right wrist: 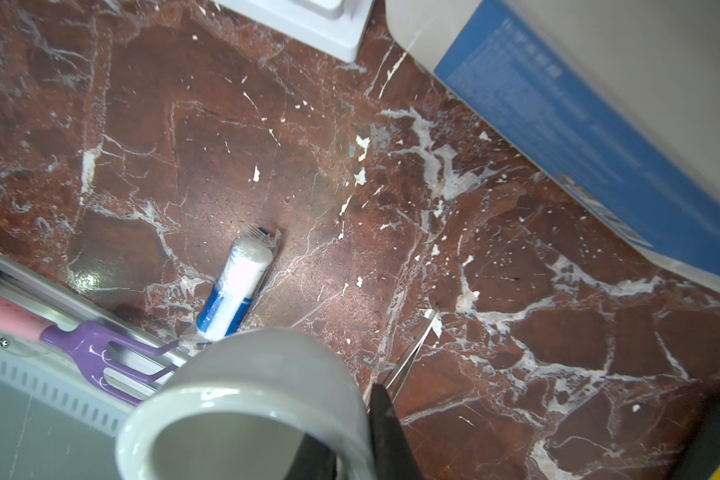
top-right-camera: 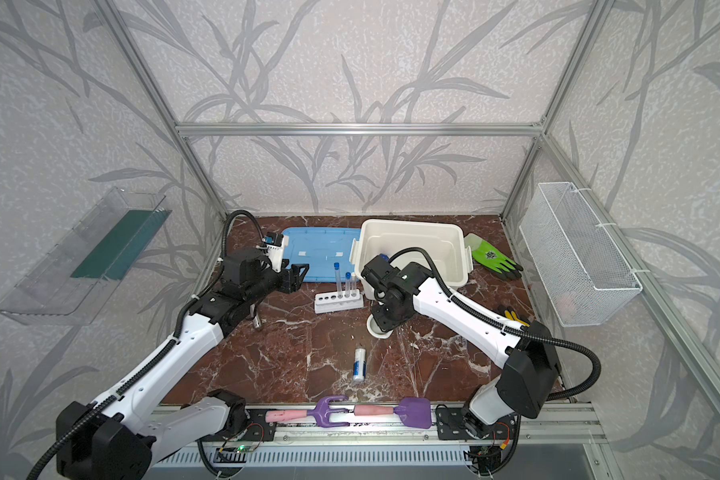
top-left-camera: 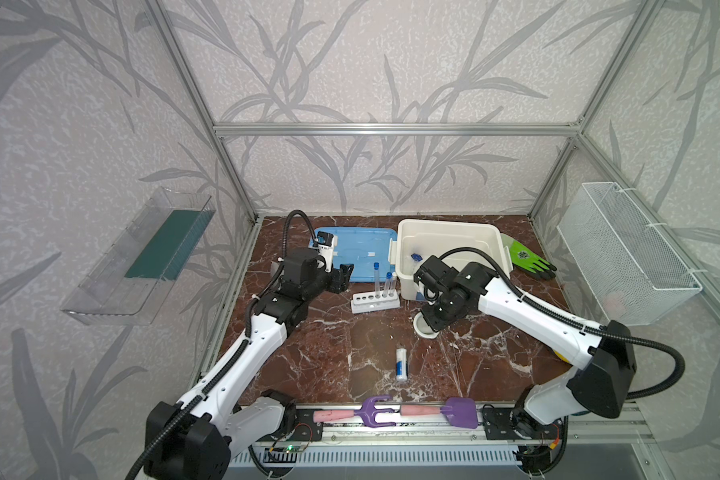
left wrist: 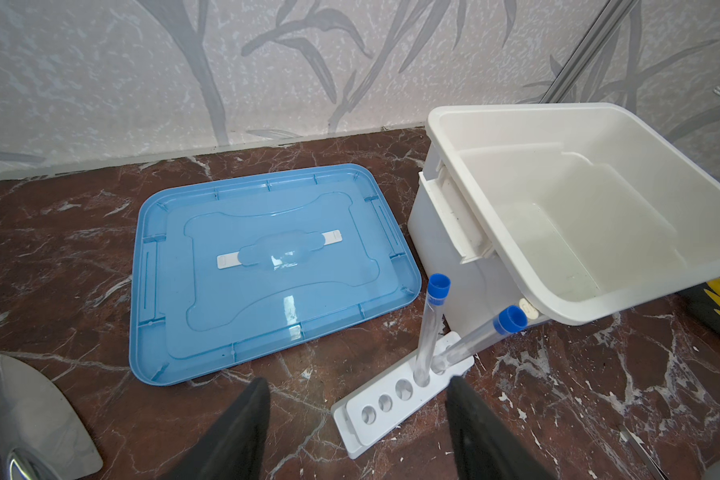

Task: Organize the chemistry lab equipment
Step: 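Lift the crucible with the right gripper and carry it over the tub, then lower the held crucible into the white tub with the right gripper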

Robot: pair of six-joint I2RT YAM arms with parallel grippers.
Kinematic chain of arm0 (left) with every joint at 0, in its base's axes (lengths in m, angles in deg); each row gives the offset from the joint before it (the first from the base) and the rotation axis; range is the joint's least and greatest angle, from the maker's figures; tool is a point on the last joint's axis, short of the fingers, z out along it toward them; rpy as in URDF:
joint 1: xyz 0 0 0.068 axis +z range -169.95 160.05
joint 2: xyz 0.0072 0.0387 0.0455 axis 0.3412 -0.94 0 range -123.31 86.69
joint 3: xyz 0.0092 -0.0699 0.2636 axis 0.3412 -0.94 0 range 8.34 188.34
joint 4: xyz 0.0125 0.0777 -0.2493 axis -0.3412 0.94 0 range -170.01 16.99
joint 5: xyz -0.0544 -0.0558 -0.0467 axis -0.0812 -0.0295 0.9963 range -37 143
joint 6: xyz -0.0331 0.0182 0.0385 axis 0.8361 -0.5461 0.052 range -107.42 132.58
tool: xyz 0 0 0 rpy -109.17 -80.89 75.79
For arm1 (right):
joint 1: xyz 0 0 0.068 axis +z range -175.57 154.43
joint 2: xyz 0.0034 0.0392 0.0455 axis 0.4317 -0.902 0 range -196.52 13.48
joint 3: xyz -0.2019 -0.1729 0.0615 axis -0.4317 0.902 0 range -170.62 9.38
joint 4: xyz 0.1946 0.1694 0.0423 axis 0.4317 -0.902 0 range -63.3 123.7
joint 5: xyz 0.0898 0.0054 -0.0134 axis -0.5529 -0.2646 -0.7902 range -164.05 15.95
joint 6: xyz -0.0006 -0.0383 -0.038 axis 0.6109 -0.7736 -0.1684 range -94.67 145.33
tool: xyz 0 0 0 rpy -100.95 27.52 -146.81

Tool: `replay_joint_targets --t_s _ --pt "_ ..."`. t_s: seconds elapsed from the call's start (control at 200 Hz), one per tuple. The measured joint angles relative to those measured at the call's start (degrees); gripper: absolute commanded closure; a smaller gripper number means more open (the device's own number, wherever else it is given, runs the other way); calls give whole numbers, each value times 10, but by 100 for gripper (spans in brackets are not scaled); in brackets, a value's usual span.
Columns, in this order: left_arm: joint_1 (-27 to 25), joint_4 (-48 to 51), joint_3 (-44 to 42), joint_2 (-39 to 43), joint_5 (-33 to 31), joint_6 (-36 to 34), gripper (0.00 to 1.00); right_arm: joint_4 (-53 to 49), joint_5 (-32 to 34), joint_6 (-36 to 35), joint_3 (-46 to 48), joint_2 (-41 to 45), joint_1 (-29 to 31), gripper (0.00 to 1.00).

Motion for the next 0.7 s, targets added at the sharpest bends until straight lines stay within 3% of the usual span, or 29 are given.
replay_joint_targets --t_s 0.405,0.7 --pt "0 5 7 0 11 0 32 -27 36 -33 -142 9 -112 88" --pt "0 7 7 5 12 -4 32 30 44 -31 -162 -18 -226 88"
